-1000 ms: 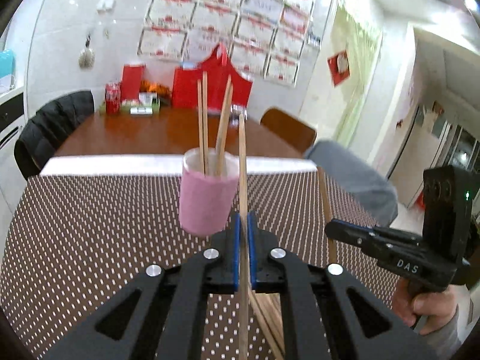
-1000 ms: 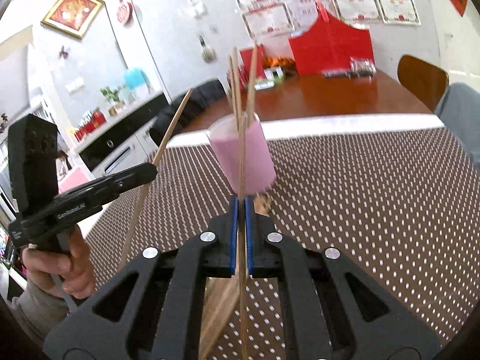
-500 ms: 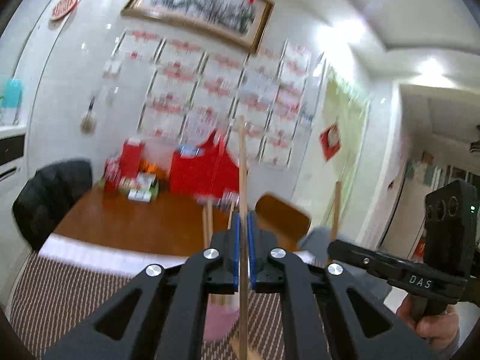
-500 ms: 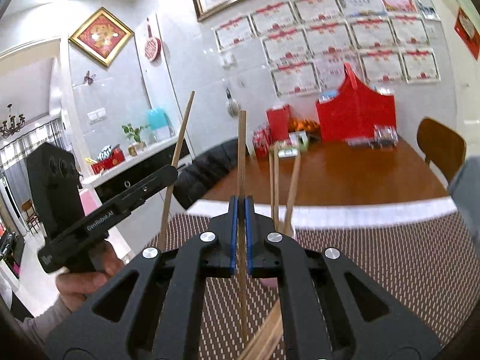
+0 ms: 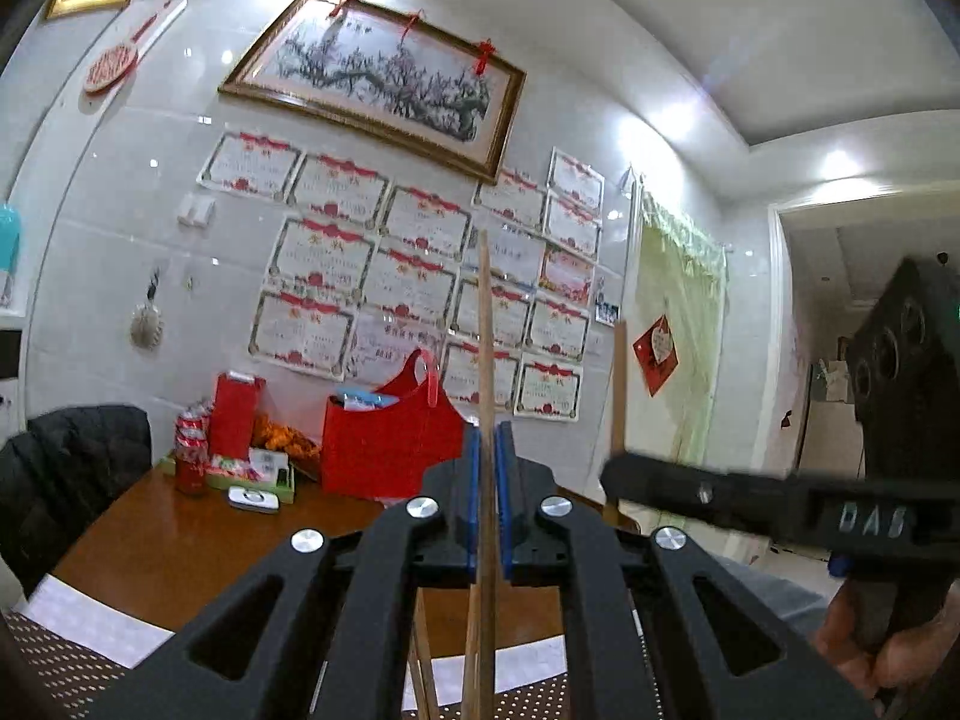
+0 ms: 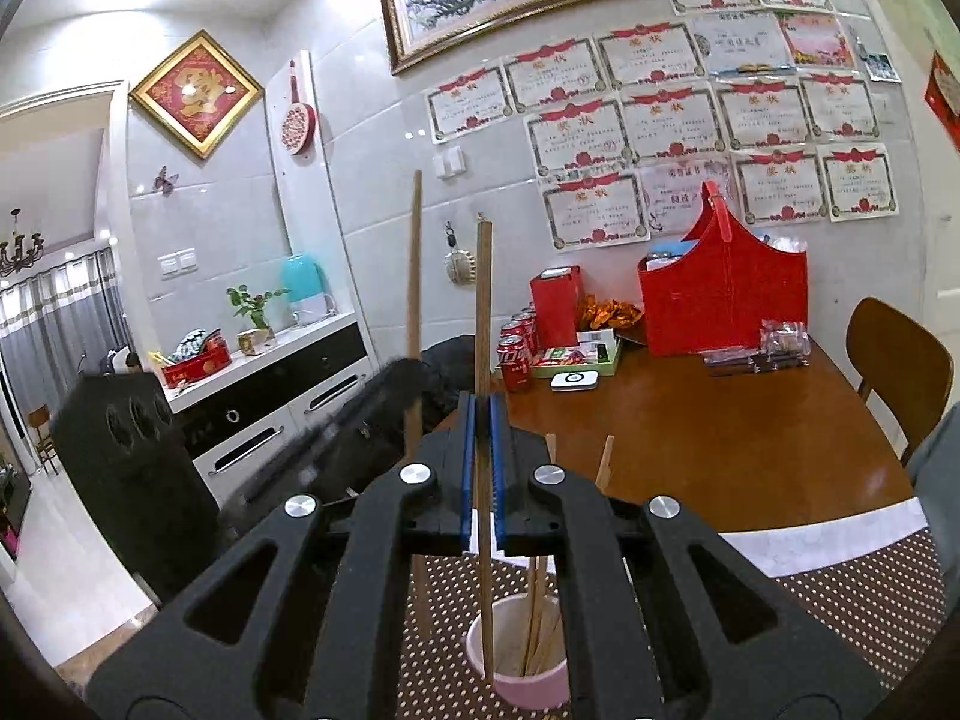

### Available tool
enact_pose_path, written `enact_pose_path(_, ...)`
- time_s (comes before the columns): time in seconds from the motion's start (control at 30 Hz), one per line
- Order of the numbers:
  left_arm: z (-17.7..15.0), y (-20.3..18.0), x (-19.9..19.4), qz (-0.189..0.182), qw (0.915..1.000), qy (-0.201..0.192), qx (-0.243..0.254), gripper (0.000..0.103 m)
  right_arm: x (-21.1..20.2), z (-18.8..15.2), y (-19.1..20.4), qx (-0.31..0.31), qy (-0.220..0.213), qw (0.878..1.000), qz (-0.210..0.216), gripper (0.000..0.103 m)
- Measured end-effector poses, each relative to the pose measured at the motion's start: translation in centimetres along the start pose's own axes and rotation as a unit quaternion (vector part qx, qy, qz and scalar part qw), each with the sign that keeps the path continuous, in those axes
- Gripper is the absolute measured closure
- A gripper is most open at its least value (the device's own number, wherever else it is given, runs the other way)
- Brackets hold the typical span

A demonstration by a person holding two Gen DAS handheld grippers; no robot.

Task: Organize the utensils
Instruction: 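Lift both chopsticks and drop them into the pink cup with both grippers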

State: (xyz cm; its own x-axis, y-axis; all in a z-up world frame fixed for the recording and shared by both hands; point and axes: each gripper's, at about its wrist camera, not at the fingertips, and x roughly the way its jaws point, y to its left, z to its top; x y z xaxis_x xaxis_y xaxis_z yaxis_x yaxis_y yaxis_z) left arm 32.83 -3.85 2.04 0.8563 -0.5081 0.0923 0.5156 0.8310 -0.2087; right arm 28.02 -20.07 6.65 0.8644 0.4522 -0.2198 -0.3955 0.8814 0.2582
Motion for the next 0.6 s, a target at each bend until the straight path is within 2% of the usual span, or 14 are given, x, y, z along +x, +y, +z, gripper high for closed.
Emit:
enact_pose_path(0.23,-4.2,2.1,2.4,0.02,0.9994,0.019,-0.02,0.098,2.5,-1.6,-1.1,0.001,0.016,1.0,-0.016,0.098)
enact_pose_path(0.43,-6.2,3.3,3.3,0.037,0.9985,0.034,-0.023,0.097,4.0,-3.3,-2.5,0.011,0.048,0.998,-0.027,0.098)
enact_pose_path(0.47,-6.4,3.4,3.3,0.044,0.998,0.04,-0.024,0.092,4.2,-3.4,-2.9,0.018,0.057,0.998,-0.027,0.097)
enact_pose_path(0.5,-6.4,3.6,3.2,0.047,0.9975,0.048,-0.024,0.07,4.2,-3.5,-3.2,0.027,0.062,0.997,-0.029,0.094)
enact_pose_path(0.53,-6.3,3.7,2.9,0.054,0.9968,0.054,-0.023,0.055,4.1,-3.5,-3.5,0.034,0.06,0.997,-0.031,0.067)
enact_pose_path(0.57,-6.1,3.7,2.4,0.062,0.9965,0.052,-0.022,0.035,3.5,-3.5,-4.0,0.047,0.049,0.997,-0.035,0.008)
enact_pose_path(0.6,-5.7,3.7,1.5,0.068,0.9967,0.041,-0.018,0.033,2.8,-3.5,-4.2,0.052,0.033,0.997,-0.035,0.006)
